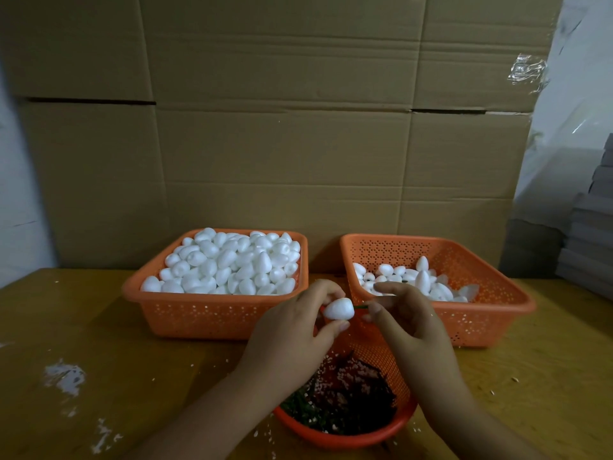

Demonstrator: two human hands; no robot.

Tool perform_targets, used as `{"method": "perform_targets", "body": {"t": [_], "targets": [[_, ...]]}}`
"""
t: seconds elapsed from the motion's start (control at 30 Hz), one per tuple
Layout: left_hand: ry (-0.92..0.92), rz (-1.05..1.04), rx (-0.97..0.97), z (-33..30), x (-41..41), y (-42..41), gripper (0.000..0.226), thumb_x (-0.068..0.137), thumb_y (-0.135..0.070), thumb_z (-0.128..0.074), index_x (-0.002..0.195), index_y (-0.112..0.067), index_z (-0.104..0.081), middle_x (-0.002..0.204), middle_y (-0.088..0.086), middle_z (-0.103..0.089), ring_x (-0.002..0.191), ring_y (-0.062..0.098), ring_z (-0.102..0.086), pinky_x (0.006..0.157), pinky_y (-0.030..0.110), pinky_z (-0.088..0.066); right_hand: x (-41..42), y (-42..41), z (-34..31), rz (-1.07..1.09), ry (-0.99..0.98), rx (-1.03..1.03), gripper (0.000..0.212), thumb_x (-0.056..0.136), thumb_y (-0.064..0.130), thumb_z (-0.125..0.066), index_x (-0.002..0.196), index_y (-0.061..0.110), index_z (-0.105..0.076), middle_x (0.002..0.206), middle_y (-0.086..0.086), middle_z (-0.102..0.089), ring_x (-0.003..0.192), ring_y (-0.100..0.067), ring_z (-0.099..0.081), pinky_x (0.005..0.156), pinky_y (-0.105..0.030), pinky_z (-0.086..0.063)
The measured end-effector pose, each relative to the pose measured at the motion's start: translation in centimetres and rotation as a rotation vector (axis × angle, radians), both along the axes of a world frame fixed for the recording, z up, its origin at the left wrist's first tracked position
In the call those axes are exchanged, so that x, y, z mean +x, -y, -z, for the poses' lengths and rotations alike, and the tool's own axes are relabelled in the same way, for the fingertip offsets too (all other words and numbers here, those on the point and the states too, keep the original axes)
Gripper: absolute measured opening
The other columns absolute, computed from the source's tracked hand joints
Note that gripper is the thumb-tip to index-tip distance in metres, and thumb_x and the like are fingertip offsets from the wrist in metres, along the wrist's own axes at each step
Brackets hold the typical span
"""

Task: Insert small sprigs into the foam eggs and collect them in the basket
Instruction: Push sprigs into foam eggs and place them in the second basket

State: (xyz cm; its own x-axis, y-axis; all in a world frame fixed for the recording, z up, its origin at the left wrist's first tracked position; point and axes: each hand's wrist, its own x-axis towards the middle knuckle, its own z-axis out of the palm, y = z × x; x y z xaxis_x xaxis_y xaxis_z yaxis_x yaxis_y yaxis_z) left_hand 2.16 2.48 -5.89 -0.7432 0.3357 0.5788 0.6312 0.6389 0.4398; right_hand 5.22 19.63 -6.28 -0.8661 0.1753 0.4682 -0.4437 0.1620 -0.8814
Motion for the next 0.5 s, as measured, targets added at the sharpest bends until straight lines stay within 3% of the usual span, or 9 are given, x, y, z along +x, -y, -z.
{"method": "perform_targets", "body": {"t": [0.13, 0.4, 0.5], "targets": [[-0.001, -0.003, 0.005, 0.07, -0.12, -0.07, 0.024, 0.089, -0.044, -0.063, 0.107, -0.046, -0.047, 0.096, -0.033, -0.057, 0.094, -0.014, -0.052, 0.062, 0.007, -0.039, -0.2, -0.19, 0.3, 0.031, 0.0, 0.061, 0.014, 0.09, 0.015, -0.065, 0.08, 0.025, -0.068, 0.078, 0.0, -0.069, 0.077, -0.011, -0.065, 0.068, -0.014, -0.048], [-0.012, 0.049, 0.021, 0.1, -0.02, 0.08, 0.022, 0.089, -0.041, -0.064, 0.106, -0.044, -0.052, 0.093, -0.036, -0.057, 0.091, -0.014, -0.054, 0.072, 0.006, -0.042, -0.31, -0.12, 0.54, 0.076, -0.017, 0.125, 0.012, 0.09, 0.017, -0.065, 0.08, 0.023, -0.068, 0.076, 0.007, -0.069, 0.073, -0.005, -0.063, 0.066, -0.013, -0.046], [-0.02, 0.061, 0.004, 0.09, 0.09, 0.12, 0.021, 0.089, -0.041, -0.064, 0.106, -0.042, -0.052, 0.088, -0.036, -0.055, 0.089, -0.012, -0.055, 0.069, 0.007, -0.044, -0.29, -0.19, 0.54, 0.077, -0.008, 0.137, 0.011, 0.09, 0.019, -0.065, 0.08, 0.022, -0.068, 0.077, 0.009, -0.069, 0.074, -0.004, -0.063, 0.066, -0.012, -0.047]]}}
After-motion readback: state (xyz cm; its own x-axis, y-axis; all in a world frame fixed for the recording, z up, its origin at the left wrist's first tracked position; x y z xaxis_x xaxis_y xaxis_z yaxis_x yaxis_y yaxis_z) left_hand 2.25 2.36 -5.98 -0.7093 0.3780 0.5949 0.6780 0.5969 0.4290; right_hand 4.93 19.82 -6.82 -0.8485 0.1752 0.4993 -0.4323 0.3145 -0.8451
